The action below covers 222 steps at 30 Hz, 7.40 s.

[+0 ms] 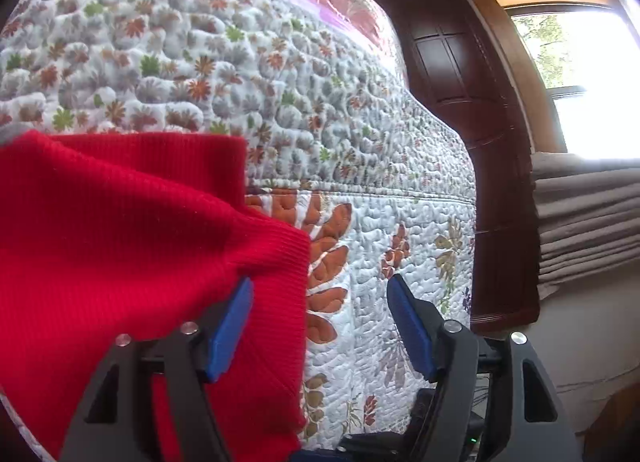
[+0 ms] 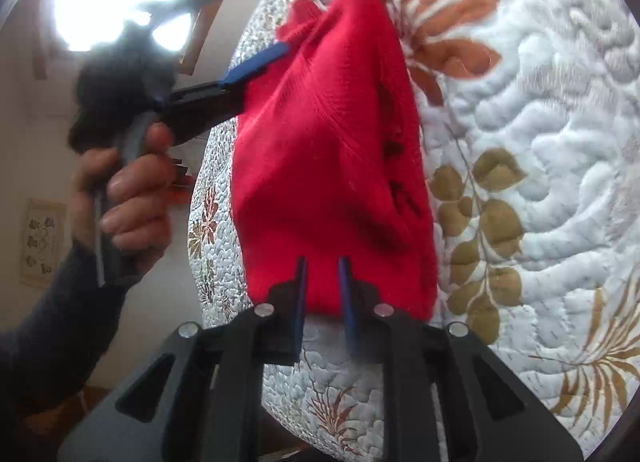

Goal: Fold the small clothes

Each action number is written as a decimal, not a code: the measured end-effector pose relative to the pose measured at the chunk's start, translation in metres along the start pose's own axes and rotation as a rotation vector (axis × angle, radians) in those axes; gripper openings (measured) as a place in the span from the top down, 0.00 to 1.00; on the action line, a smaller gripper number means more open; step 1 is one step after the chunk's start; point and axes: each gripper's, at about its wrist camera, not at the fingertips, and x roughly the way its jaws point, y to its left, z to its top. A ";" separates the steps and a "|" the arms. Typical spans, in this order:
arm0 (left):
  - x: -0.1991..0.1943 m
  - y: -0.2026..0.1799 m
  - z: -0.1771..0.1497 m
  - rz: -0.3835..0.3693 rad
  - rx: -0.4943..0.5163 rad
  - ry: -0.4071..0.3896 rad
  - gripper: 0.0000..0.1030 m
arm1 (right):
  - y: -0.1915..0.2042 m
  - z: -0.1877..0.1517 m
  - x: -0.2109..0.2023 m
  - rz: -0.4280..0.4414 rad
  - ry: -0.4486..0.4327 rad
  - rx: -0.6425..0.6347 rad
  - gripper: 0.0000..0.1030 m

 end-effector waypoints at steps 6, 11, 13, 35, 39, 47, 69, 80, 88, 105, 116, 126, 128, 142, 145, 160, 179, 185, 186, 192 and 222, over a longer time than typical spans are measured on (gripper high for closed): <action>-0.055 0.020 -0.062 0.017 -0.053 -0.034 0.29 | -0.013 -0.004 -0.023 -0.014 -0.001 0.060 0.84; -0.110 0.079 -0.116 0.051 -0.189 -0.107 0.26 | 0.015 0.027 -0.021 0.043 0.000 -0.028 0.83; -0.122 0.100 -0.132 0.068 -0.236 -0.109 0.26 | 0.000 0.040 -0.003 0.019 0.052 0.007 0.85; -0.084 0.207 -0.145 -0.294 -0.301 0.041 0.24 | 0.001 0.174 0.016 0.007 0.190 -0.041 0.12; -0.067 0.196 -0.144 -0.328 -0.246 0.089 0.24 | 0.011 0.182 0.037 0.015 0.206 -0.064 0.11; -0.056 0.198 -0.143 -0.350 -0.216 0.134 0.25 | 0.013 0.189 0.054 0.046 0.225 -0.089 0.11; -0.042 0.186 -0.142 -0.284 -0.172 0.125 0.79 | 0.035 0.180 0.090 0.075 0.262 -0.179 0.63; -0.061 0.174 -0.135 -0.316 -0.147 0.085 0.84 | 0.033 0.173 0.085 0.102 0.207 -0.136 0.67; -0.105 0.193 -0.148 -0.284 -0.148 0.072 0.84 | 0.062 0.151 0.117 0.115 0.236 -0.146 0.68; -0.217 0.280 -0.273 -0.154 -0.404 -0.095 0.74 | 0.200 0.039 0.275 0.060 0.482 -0.421 0.45; -0.277 0.281 -0.320 0.128 -0.417 -0.162 0.30 | 0.185 0.064 0.233 -0.057 0.412 -0.439 0.70; -0.292 0.196 -0.314 0.043 -0.205 -0.259 0.30 | 0.176 0.062 0.193 -0.077 0.318 -0.317 0.50; -0.261 0.183 -0.291 0.022 -0.143 -0.213 0.30 | 0.179 0.058 0.205 -0.098 0.338 -0.329 0.63; -0.150 0.184 -0.267 -0.113 -0.094 -0.010 0.40 | 0.174 0.057 0.222 -0.211 0.190 -0.445 0.92; -0.177 0.176 -0.269 -0.169 -0.101 -0.038 0.39 | 0.188 0.056 0.206 -0.192 0.158 -0.432 0.79; -0.274 0.292 -0.252 -0.282 -0.363 -0.239 0.45 | 0.179 -0.027 0.228 -0.147 0.359 -0.424 0.97; -0.308 0.249 -0.327 0.061 -0.398 -0.166 0.17 | 0.244 -0.125 0.203 -0.541 0.304 -0.658 0.37; -0.378 0.125 -0.377 0.449 -0.255 -0.203 0.04 | 0.327 -0.180 0.127 -0.805 0.152 -0.766 0.08; -0.388 0.106 -0.382 0.474 -0.228 -0.224 0.04 | 0.341 -0.190 0.113 -0.818 0.129 -0.758 0.08; -0.448 0.009 -0.398 0.576 -0.107 -0.350 0.04 | 0.413 -0.229 0.038 -0.806 -0.057 -0.713 0.04; -0.498 -0.089 -0.435 0.667 0.006 -0.458 0.04 | 0.507 -0.289 -0.040 -0.788 -0.307 -0.785 0.03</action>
